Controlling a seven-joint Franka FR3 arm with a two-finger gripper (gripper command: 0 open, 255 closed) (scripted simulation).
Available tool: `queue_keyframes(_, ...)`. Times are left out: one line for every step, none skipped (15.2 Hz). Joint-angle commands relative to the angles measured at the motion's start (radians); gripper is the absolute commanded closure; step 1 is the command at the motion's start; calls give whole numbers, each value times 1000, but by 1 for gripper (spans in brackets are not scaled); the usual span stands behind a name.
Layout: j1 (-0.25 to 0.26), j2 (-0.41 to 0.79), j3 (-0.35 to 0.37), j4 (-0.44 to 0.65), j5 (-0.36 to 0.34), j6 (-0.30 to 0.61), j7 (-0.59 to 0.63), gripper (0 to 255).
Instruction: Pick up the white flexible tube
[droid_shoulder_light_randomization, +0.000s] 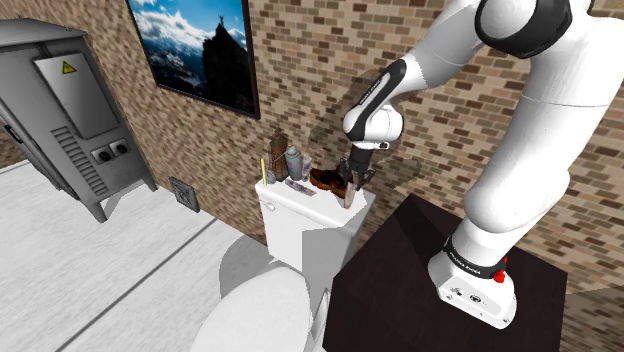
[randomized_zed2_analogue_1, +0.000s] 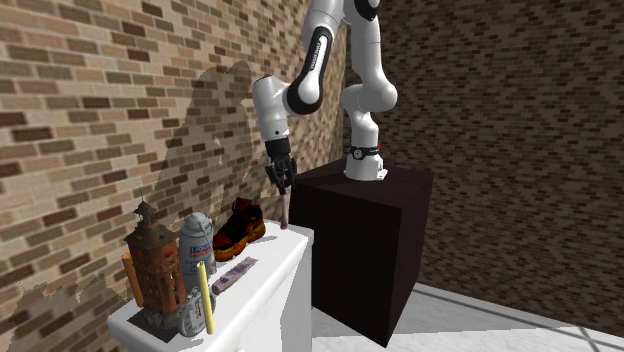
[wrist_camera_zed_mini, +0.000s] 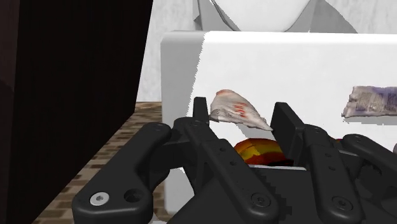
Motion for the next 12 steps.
queue_keyframes(0,-29,-4,-2,-14,-27,13,255)
queue_keyframes(0,-44,-6,-3,-20,-41,20,255)
queue_keyframes(0,-58,-8,-3,-26,-54,26,255)
queue_keyframes(0,-73,-9,-3,-32,-68,33,255)
queue_keyframes(0,-87,-10,-3,-38,-82,39,255)
queue_keyframes(-1,-101,-11,-2,-44,-96,45,255)
queue_keyframes(-1,-115,-12,-2,-50,-110,51,255)
queue_keyframes(-2,-128,-13,-1,-55,-124,57,255)
queue_keyframes(-2,-142,-14,0,-60,-139,62,255)
queue_keyframes(-3,-155,-14,2,-65,-153,68,255)
queue_keyframes(-3,-157,-14,2,-66,-155,69,255)
queue_keyframes(-3,-157,-14,2,-66,-155,69,255)
